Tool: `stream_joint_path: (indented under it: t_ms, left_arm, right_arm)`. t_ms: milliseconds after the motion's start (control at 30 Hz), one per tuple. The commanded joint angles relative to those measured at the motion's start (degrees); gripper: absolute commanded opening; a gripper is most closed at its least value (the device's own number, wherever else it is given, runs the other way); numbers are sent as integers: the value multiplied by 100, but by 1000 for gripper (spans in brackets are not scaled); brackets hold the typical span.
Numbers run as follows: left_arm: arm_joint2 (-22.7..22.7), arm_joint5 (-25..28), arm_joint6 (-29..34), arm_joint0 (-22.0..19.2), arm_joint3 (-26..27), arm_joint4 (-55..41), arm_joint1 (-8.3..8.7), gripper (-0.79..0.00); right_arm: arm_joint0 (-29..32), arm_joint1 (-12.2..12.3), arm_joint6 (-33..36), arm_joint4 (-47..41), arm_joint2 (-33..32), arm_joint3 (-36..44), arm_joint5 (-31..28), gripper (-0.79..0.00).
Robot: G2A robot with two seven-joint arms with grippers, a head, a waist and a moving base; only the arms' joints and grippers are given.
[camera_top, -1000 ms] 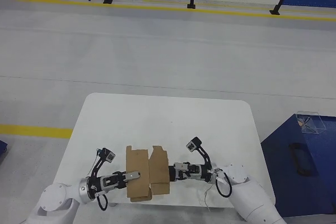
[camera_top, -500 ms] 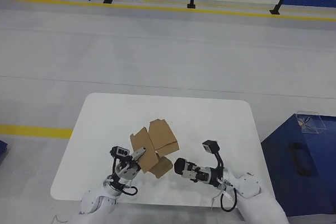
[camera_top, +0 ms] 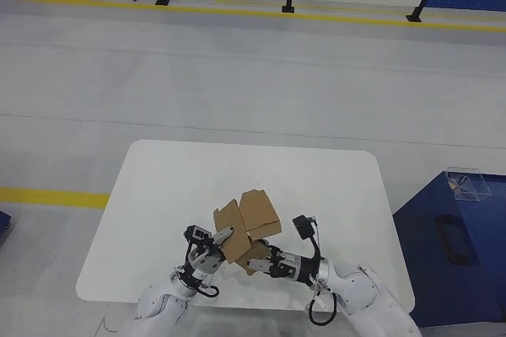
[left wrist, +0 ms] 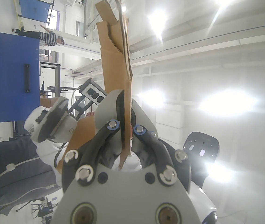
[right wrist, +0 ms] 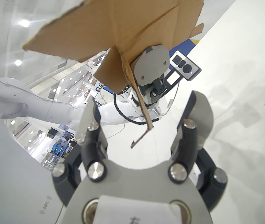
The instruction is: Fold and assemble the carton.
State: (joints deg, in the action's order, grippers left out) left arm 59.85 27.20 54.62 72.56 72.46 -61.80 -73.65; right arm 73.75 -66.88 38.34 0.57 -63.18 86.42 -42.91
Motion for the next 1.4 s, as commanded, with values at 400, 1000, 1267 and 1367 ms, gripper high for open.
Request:
stream_joint_path:
  t_ms: [400, 1000, 1267, 1367]
  left_arm:
    - [174, -275, 91, -100, -354, -480, -99, 0]
    - [1355, 359, 473, -773, -2094, -1053, -85, 0]
    - [856, 272, 1601, -919, -1491, -3, -152, 0]
    - [751, 199, 1461, -961, -1307, 820, -117, 0]
  right_arm:
    - [-32, 79, 345, -497, -88, -156, 114, -785]
    - [-290, 325, 2377, -1611, -461, 50, 1334, -785]
    - [-287, 391, 2633, -409, -244, 518, 1765, -785]
    - [-260, 425, 2550, 331, -204, 757, 1943, -785]
